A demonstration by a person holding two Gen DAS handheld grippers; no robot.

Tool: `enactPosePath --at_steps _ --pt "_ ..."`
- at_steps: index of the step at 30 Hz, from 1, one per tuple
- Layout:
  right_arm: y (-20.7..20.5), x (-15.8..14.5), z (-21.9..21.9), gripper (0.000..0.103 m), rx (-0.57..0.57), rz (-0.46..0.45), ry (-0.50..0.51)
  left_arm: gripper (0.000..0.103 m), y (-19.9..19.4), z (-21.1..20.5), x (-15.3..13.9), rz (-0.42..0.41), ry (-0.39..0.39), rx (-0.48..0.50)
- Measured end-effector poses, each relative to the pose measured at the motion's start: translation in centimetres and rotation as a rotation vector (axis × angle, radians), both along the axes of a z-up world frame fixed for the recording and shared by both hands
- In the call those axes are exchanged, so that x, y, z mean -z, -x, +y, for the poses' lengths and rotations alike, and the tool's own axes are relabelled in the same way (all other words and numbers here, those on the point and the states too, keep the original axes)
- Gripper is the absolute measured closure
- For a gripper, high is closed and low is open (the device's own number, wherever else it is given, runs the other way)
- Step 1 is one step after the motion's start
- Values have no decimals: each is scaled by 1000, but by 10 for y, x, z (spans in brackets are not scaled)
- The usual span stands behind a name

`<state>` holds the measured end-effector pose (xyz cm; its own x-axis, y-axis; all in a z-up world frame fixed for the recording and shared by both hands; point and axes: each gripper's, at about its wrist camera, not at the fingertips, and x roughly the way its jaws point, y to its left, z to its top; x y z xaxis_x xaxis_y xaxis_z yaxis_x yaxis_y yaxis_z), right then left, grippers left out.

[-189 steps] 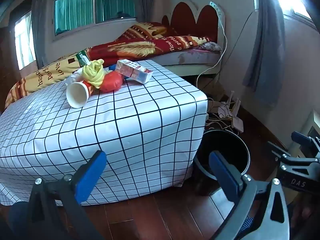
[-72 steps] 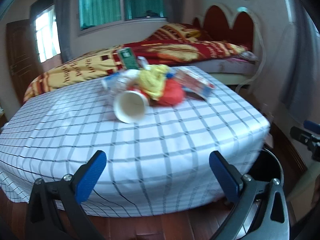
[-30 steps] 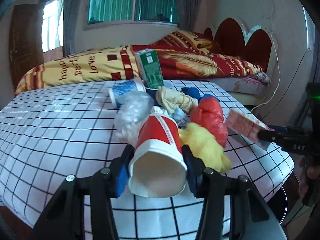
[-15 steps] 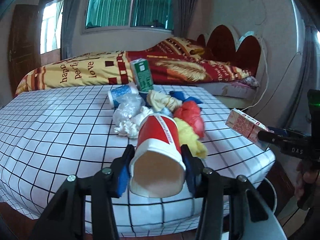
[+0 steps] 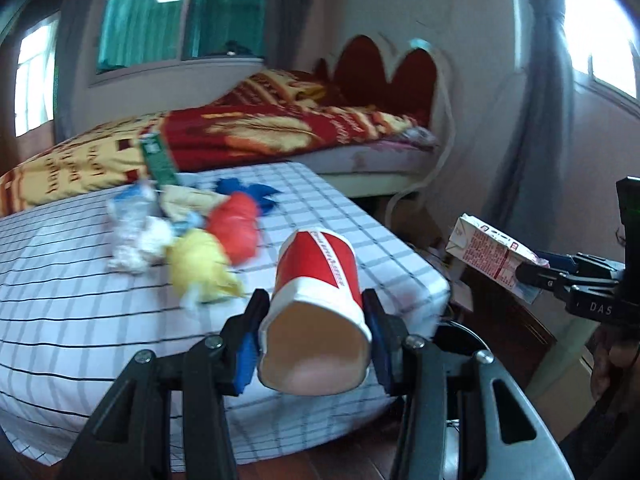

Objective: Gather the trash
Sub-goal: 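Carry cup and carton over the black bin and open both tools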

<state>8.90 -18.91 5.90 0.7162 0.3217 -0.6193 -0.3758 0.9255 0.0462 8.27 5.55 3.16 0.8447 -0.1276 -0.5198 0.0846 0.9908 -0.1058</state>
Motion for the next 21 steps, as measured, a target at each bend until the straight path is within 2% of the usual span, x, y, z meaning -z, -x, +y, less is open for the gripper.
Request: enactPosePath --at_steps 12,21 --pt "21 42 -92 49 137 80 -27 55 -7 -98 19 61 -20 210" --pt "25 84 -134 49 174 174 -32 55 -17 -156 53 165 -22 335"
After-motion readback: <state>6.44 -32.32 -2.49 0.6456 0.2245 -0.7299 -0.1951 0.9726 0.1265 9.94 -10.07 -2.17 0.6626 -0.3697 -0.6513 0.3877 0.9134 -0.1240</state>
